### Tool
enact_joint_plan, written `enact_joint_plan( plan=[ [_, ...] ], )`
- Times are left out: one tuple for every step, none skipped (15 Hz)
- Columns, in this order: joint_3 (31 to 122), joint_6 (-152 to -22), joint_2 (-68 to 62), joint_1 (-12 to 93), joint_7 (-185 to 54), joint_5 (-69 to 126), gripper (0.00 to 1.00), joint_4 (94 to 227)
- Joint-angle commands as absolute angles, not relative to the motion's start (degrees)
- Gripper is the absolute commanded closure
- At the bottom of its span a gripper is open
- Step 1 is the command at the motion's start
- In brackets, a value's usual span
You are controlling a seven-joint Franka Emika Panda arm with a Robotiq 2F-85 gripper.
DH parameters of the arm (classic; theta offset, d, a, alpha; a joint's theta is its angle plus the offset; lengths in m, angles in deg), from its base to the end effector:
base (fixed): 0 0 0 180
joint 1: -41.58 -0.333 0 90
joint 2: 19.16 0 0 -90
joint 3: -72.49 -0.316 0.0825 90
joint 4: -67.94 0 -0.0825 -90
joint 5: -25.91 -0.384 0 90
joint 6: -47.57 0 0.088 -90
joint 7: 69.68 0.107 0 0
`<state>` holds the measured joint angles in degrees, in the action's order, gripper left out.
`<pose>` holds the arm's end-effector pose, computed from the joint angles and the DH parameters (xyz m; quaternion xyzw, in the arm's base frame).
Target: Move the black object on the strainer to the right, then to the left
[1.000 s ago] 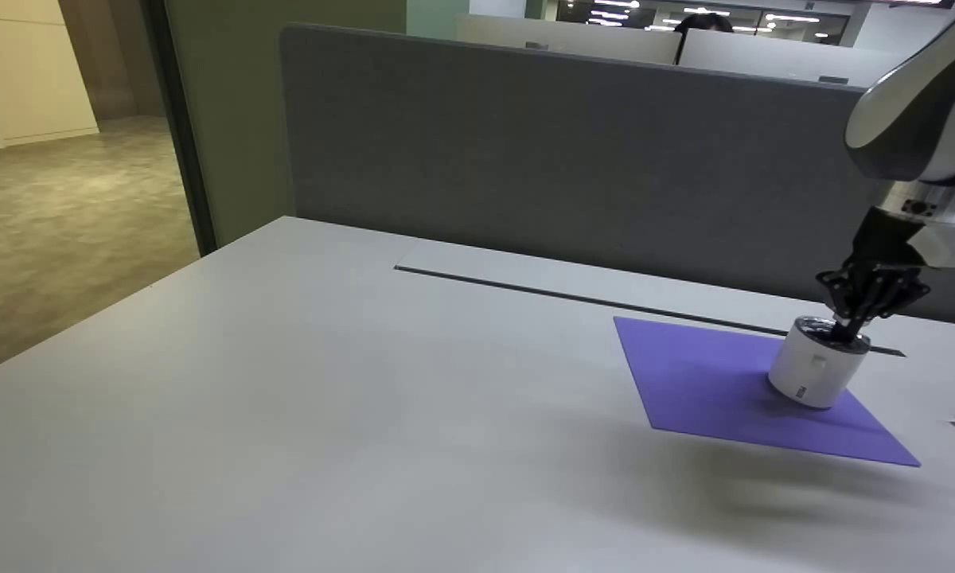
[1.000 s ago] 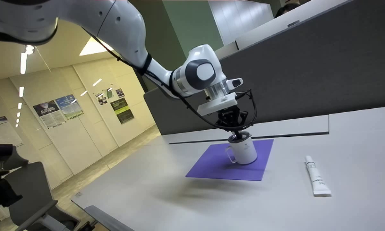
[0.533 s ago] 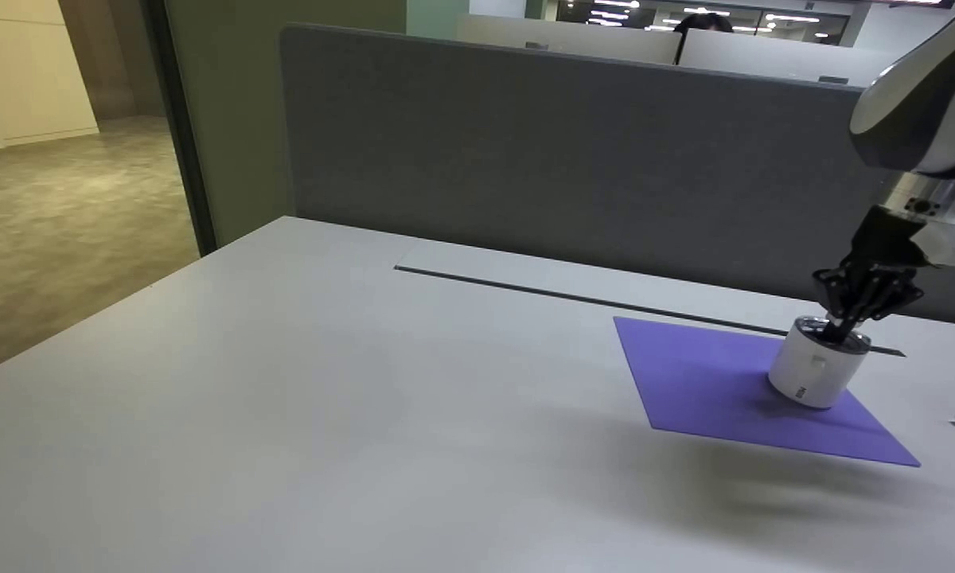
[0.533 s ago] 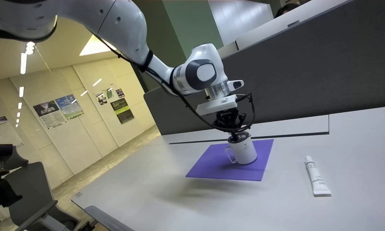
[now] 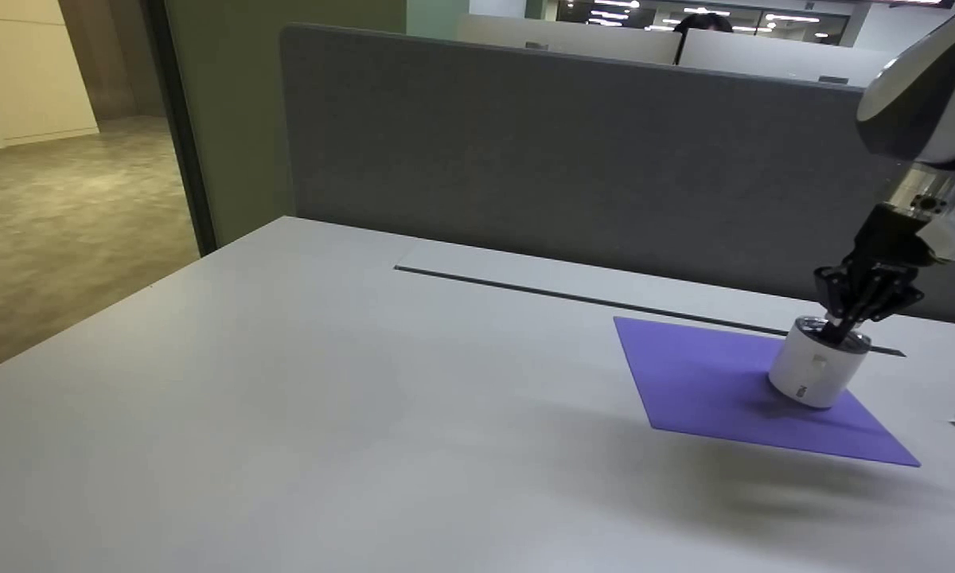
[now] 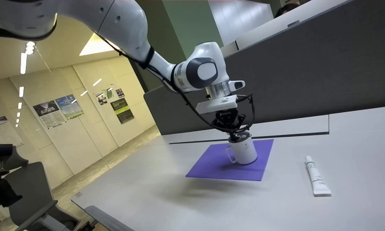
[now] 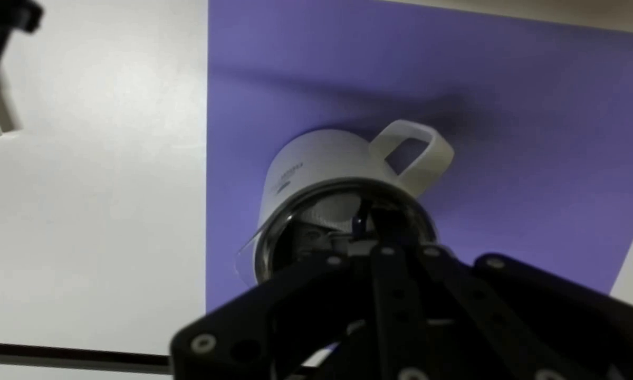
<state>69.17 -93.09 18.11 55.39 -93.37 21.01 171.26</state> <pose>0.6414 -0.1213 0.1839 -0.9961 -0.0761 -0.0138 0.0425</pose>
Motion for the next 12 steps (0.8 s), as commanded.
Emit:
enact_joint_plan(
  plan=[
    [69.56,-94.22,17.55,55.02,-92.43,21.12,1.00,170.74],
    [69.41,-94.58,17.08,55.11,-92.33,20.90,1.00,170.49],
    [69.24,-94.76,16.64,55.21,-92.13,20.62,1.00,170.08],
    [69.24,-94.60,15.81,55.07,-91.62,20.54,1.00,169.56],
    [69.46,-94.40,15.16,54.76,-90.95,20.68,1.00,168.98],
    [70.87,-93.10,14.51,53.36,-88.82,22.22,1.00,167.84],
    [71.69,-91.25,13.80,52.52,-87.32,23.17,1.00,166.52],
    [72.30,-89.08,13.21,51.89,-86.26,23.93,1.00,165.28],
    [74.83,-85.46,12.56,49.57,-83.40,27.52,1.00,163.67],
    [75.41,-83.16,12.16,48.86,-82.27,29.00,1.00,162.24],
    [76.29,-79.90,11.72,47.93,-81.07,31.13,1.00,160.72],
    [76.86,-77.39,11.36,47.24,-80.48,32.91,1.00,159.42]
  ],
)
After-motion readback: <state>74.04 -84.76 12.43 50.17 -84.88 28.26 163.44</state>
